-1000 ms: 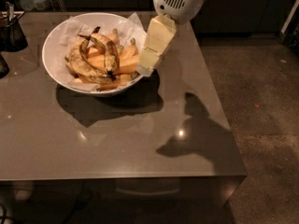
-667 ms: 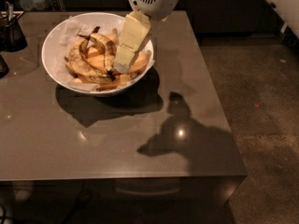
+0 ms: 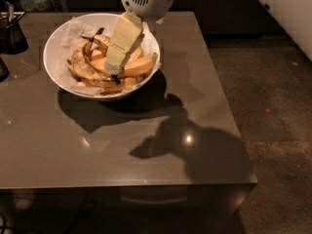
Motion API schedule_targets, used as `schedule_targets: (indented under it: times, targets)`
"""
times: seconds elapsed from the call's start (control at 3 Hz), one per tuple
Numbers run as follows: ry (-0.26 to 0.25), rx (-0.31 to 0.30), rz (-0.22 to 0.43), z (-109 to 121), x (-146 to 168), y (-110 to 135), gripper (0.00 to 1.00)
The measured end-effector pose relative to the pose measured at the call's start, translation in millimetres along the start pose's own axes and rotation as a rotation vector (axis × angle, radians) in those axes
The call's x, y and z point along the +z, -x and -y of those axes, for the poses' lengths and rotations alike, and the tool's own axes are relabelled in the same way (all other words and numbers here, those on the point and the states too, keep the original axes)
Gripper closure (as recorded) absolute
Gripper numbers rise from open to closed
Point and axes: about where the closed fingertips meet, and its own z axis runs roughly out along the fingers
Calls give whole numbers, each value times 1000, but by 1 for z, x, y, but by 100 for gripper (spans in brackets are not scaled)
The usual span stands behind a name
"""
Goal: Pick banana from white bowl
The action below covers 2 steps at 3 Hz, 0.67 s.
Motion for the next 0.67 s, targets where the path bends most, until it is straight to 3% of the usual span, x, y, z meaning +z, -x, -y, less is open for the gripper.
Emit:
schedule_targets:
  times: [0.67]
  targets:
    - [63,-41,-4,-4,16,44,0]
